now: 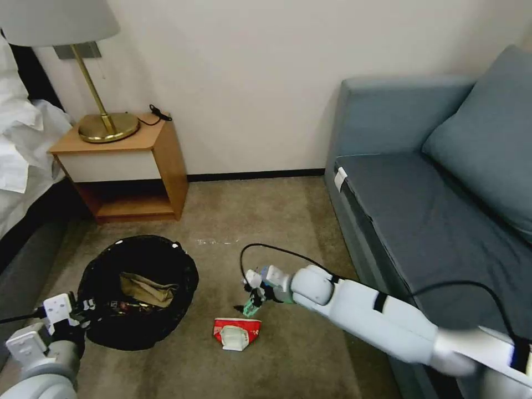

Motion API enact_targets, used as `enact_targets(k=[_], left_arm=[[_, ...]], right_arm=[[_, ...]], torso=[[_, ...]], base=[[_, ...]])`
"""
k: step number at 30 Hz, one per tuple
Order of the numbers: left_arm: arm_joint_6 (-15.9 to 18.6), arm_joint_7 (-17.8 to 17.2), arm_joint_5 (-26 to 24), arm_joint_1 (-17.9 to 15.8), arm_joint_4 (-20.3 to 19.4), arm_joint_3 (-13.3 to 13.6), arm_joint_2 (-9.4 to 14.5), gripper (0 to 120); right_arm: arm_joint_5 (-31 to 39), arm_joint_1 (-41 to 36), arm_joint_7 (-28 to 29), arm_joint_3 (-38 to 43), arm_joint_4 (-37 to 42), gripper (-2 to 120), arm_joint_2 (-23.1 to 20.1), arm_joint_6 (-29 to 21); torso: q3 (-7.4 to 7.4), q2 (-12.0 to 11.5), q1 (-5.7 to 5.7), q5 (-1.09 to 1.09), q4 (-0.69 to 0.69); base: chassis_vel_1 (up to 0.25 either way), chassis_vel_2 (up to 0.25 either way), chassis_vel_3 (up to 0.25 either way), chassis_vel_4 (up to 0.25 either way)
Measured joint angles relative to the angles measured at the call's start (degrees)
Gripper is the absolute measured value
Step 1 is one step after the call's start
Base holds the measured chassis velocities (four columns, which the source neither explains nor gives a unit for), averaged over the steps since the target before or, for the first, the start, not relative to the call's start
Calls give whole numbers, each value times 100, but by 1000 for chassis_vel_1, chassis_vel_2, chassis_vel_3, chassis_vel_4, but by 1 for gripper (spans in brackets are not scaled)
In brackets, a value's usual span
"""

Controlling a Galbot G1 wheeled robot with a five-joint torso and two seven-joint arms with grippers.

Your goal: Pick up the trash bin, then pick up the garbage on the floor and place it into the trash bin.

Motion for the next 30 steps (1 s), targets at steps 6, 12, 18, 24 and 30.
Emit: enact_targets(k=[6,12,18,24,30], left_arm=[[0,3,-4,9,0,-20,0,3],[-1,4,19,-11,22,19,-27,3],[-4,4,43,-17,22,37,-62,3],[-18,5,80,18,-4,36,-108,3],[-37,5,94,54,-32,25,-133,3]], right_arm=[[-500,-151,-190,-126,-291,100,231,23],[-665,-329,-233,-139,-310,100,298,96],[-682,-367,-242,-279,-305,100,345,140],[-792,-368,-240,-392,-530,100,564,214],[-984,-365,-265,-446,-841,100,748,327]], torso=[[0,0,0,1,-1],[0,0,0,0,-1],[-1,0,0,0,-1],[0,0,0,1,-1],[-1,0,0,1,-1]], base=[[0,0,0,0],[0,0,0,0],[0,0,0,0],[0,0,0,0],[0,0,0,0]])
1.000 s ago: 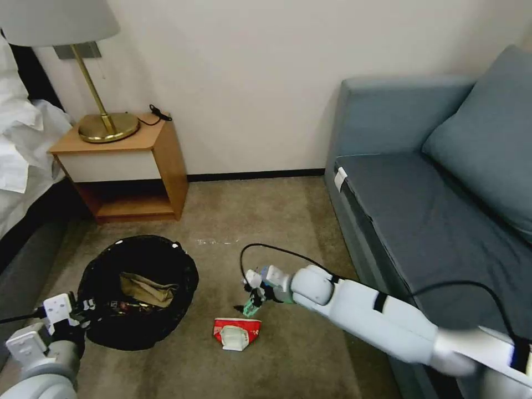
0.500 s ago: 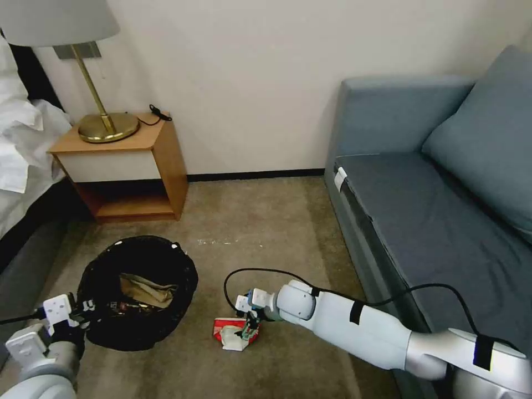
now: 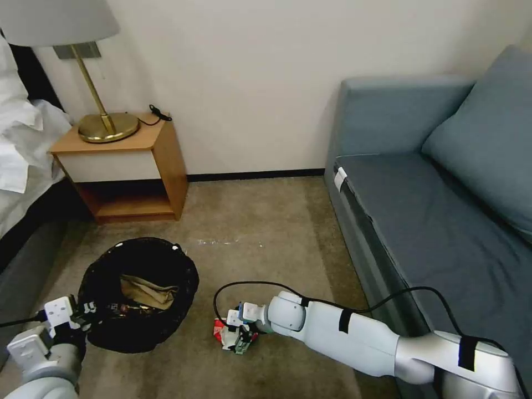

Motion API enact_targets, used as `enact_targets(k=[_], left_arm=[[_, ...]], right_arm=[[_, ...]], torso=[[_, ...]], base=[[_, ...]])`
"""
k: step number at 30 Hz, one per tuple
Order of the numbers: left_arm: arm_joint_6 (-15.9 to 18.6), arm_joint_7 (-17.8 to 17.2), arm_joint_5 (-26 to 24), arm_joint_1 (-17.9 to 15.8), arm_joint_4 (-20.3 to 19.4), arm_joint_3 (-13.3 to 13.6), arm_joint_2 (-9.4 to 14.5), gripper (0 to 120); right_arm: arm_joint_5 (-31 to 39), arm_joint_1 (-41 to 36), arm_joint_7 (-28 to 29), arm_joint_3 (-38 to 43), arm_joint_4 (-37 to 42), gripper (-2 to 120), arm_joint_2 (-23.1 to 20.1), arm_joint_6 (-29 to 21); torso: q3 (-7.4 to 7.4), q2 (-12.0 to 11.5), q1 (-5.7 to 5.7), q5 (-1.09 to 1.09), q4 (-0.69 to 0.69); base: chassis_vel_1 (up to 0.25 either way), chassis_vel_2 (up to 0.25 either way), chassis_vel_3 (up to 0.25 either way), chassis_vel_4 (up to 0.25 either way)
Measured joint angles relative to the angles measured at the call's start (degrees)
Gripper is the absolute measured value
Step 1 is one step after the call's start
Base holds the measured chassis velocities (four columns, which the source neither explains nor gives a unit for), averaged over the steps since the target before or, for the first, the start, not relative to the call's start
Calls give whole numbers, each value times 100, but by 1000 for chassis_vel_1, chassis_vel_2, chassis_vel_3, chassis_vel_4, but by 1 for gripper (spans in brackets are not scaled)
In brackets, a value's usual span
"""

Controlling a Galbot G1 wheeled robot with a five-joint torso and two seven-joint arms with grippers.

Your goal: Pick up the trash bin, then pick up the garbage on the floor and place it into the trash bin.

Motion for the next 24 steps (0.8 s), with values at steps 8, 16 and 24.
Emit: enact_targets(k=[8,16,24], left_arm=[[-9,0,13,6,-3,4,-2,3],[-14,0,31,-26,30,49,-4,3],[-17,0,33,-43,56,57,18,3]], right_arm=[[-183,-40,-24,27,-394,100,184,101],[-280,-93,-37,85,-605,100,245,166],[-344,-163,-37,104,-752,90,286,232]], torso=[[0,0,0,0,0],[0,0,0,0,0],[0,0,0,0,0]], base=[[0,0,0,0],[0,0,0,0],[0,0,0,0]])
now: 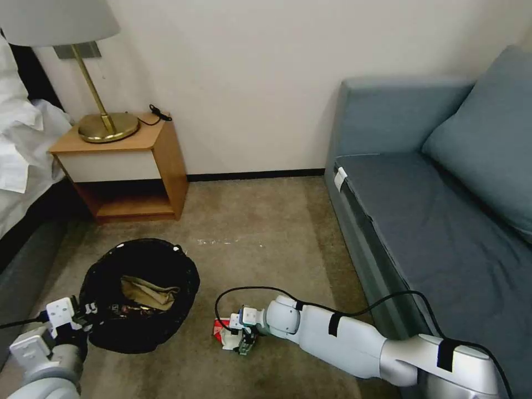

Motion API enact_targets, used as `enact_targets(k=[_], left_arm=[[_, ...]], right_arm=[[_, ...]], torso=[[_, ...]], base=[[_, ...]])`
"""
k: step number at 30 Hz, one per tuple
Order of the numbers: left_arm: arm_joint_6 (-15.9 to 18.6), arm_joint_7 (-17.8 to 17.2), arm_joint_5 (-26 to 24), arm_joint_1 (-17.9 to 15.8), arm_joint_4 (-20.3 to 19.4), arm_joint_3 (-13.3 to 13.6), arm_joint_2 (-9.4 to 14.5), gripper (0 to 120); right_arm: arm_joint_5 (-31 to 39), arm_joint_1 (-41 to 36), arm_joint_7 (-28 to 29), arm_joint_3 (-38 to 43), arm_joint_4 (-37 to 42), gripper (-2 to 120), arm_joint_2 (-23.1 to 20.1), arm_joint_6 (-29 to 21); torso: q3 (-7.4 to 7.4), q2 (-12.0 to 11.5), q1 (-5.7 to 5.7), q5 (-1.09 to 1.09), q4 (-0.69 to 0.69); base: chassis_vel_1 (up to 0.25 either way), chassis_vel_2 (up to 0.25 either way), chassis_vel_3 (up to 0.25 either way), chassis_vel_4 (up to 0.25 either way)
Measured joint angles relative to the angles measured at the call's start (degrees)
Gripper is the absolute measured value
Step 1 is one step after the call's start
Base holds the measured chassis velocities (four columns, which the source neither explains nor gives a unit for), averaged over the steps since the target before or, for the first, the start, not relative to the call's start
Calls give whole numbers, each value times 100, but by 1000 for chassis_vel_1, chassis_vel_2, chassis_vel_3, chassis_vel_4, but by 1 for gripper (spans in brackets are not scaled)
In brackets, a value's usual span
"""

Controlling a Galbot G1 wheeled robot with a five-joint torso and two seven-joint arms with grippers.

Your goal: Pick up the trash bin, then pick up the garbage on the floor and place it into the trash bin.

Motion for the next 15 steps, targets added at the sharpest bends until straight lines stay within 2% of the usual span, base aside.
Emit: enact_targets(k=[3,4,8,9,15], left_arm=[[-2,0,0,0,6,-2,0,3],[-2,0,0,0,6,-2,0,3],[-10,0,0,-1,9,-2,6,3],[-10,0,0,-1,9,-2,6,3],[-14,-2,-6,-16,11,-1,33,3]], right_arm=[[-24,-35,5,33,-147,77,64,42],[-24,-35,5,33,-147,77,64,42],[-34,-44,27,79,-245,57,84,97],[-34,-44,27,79,-245,57,84,97],[17,-45,114,124,-158,33,-80,108]], torso=[[0,0,0,0,0],[0,0,0,0,0],[0,0,0,1,1],[0,0,0,1,1],[0,0,0,1,0]], base=[[0,0,0,0],[0,0,0,0],[0,0,0,0],[0,0,0,0],[0,0,0,0]])
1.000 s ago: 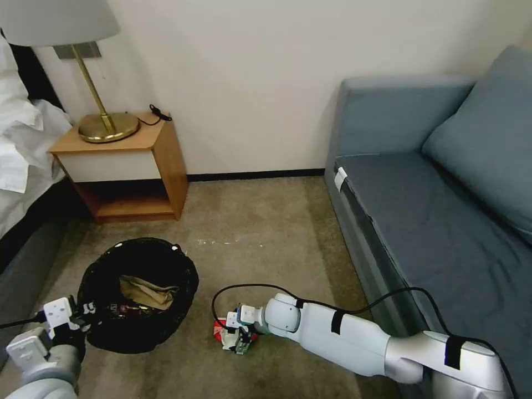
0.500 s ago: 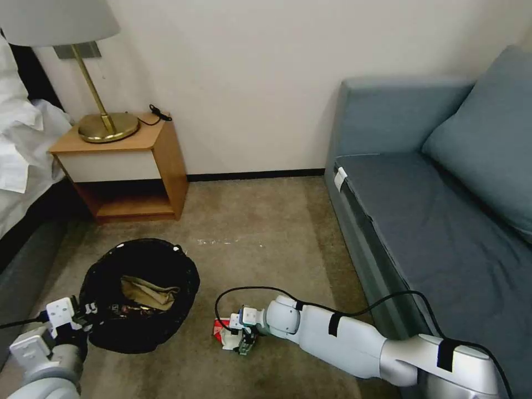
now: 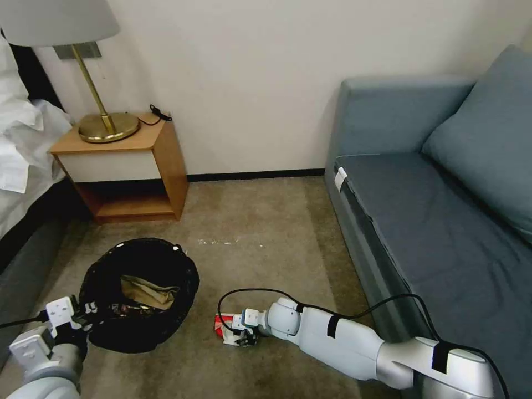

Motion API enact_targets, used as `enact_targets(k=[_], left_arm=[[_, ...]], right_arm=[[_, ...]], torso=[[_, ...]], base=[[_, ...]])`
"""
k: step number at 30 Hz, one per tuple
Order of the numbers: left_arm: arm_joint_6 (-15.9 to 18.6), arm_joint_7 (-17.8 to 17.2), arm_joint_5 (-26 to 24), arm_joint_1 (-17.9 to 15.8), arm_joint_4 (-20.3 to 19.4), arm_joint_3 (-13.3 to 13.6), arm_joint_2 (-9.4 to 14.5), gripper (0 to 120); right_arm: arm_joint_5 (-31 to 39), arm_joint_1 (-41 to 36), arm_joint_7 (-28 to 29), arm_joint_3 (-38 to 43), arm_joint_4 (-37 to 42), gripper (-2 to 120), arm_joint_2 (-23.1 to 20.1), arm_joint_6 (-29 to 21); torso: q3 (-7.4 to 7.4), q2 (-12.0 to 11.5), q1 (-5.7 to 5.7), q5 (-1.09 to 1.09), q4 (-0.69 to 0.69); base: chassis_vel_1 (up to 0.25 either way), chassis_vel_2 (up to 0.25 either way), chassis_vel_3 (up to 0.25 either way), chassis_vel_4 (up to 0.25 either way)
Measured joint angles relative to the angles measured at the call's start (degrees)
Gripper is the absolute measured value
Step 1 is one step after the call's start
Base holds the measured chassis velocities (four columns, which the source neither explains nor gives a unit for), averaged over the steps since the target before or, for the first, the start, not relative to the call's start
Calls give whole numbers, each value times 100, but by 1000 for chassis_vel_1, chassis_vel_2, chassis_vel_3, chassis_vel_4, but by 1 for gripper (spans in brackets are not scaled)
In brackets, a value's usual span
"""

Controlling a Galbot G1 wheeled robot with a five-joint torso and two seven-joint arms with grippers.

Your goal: Pick up the trash bin, then pick up the garbage on the floor and place it into the trash bin.

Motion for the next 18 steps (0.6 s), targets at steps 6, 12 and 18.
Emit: enact_targets(k=[6,12,18], left_arm=[[-35,-5,23,-3,2,40,2,3],[-40,-7,32,24,-48,47,-1,3],[-42,-7,32,68,-132,35,5,3]], right_arm=[[207,-49,175,166,230,11,-232,-16],[629,-62,317,488,740,0,-562,-116],[1067,42,428,1221,1184,0,-953,-198]], torso=[[0,0,0,0,0],[0,0,0,0,0],[0,0,0,0,-1]], base=[[0,0,0,0],[0,0,0,0],[0,0,0,0]])
